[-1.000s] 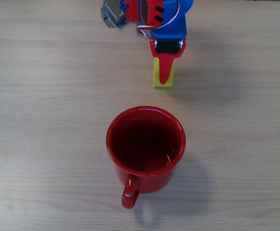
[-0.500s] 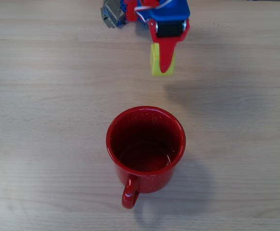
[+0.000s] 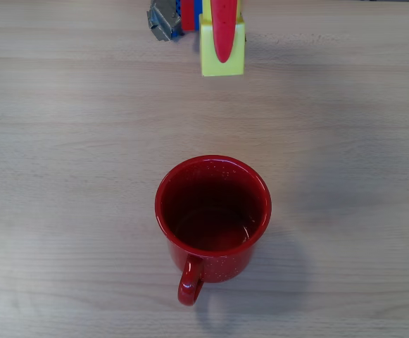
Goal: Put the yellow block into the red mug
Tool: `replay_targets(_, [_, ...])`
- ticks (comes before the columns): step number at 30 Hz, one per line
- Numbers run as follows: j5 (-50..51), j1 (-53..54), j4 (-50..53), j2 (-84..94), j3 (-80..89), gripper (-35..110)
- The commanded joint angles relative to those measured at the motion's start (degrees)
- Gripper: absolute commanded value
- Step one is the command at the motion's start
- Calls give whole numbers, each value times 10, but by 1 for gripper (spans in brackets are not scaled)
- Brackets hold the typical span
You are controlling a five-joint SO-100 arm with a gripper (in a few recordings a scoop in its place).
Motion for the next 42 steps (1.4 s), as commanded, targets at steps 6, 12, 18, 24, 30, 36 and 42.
replay_targets(6, [-15,16,37,-102,-212,0])
replay_targets(12, [-24,19,42,-191,-307,0])
replay_targets(18, [-22,17,47,-274,-434,0])
replay_targets(24, [-24,18,49,-348,-512,0])
replay_targets(30, [-23,27,49,-423,-579,0])
replay_targets(36, [-26,39,33,-448,-556,0])
replay_targets(42, [-25,40,23,-436,-502,0])
